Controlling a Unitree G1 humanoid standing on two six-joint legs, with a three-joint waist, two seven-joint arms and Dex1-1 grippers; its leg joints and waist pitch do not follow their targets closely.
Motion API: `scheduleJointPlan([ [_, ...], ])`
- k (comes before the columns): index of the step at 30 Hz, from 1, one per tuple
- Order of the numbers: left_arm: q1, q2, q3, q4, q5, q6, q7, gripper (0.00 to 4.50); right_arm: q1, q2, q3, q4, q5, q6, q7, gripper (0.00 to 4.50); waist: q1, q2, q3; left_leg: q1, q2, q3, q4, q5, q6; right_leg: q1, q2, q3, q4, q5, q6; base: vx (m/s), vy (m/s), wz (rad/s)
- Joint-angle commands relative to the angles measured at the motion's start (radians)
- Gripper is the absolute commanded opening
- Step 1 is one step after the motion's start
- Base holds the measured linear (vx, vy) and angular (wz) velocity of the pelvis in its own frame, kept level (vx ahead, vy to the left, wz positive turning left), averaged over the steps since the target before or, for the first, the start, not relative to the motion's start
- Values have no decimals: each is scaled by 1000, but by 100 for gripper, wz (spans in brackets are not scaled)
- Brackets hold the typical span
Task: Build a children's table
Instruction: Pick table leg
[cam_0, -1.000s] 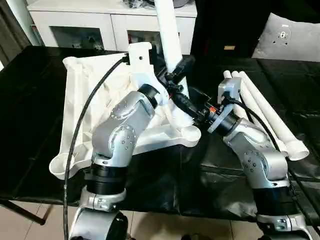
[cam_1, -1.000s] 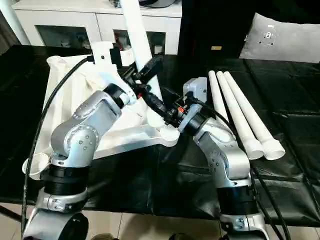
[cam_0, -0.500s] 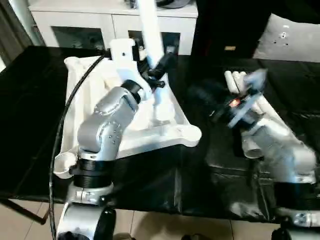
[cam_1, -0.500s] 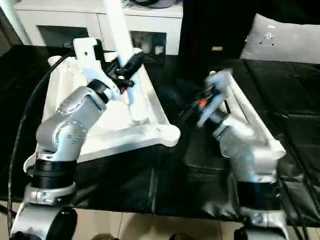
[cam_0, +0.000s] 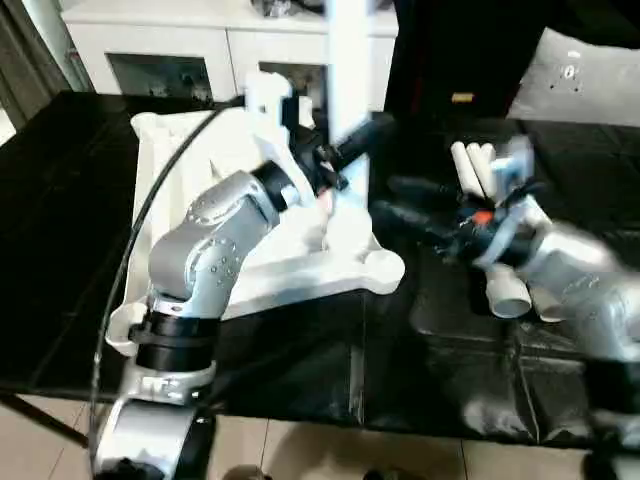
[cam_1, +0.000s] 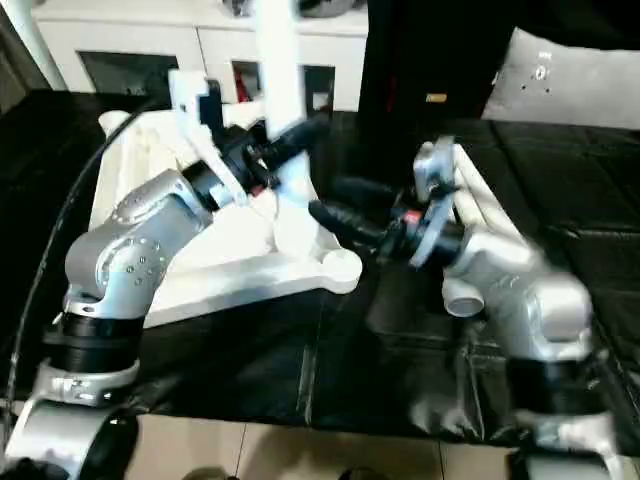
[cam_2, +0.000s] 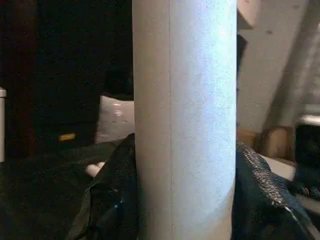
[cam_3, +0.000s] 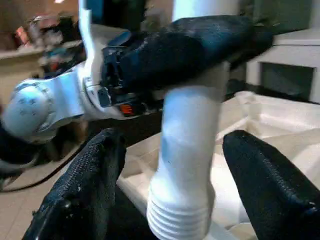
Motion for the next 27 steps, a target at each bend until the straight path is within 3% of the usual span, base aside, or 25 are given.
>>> scheduleJointPlan([
  [1,-26,10,-35,-26,-10,-18,-61,191,-17,-4,28,24,-22,-10,41,345,3,-27,-77,-20,21,24,-59,79,126,83,-60,32,-58,-136,-216,0,0,0],
  [3,-25,18,-52,-34,-8,-15,-87,191,-27,-5,36,39,-24,-12,51,345,4,-27,-77,-17,22,23,-60,76,117,81,-60,32,-59,-148,-213,0,0,0],
  [4,-26,24,-68,-38,-1,-19,-101,191,-37,-6,47,52,-31,-15,58,345,4,-33,-77,-18,21,23,-61,78,112,84,-60,32,-56,-145,-212,0,0,0],
  [9,-33,18,-85,-42,0,-29,-125,191,-59,-4,81,89,-56,-30,82,345,2,-37,-77,-18,21,25,-60,78,105,83,-59,32,-57,-135,-211,0,0,0],
  [27,-27,4,-135,-72,0,-35,-177,191,-82,2,117,130,-78,-25,137,345,2,-38,-76,-18,23,25,-61,67,98,85,-58,32,-55,-130,-218,0,0,0],
])
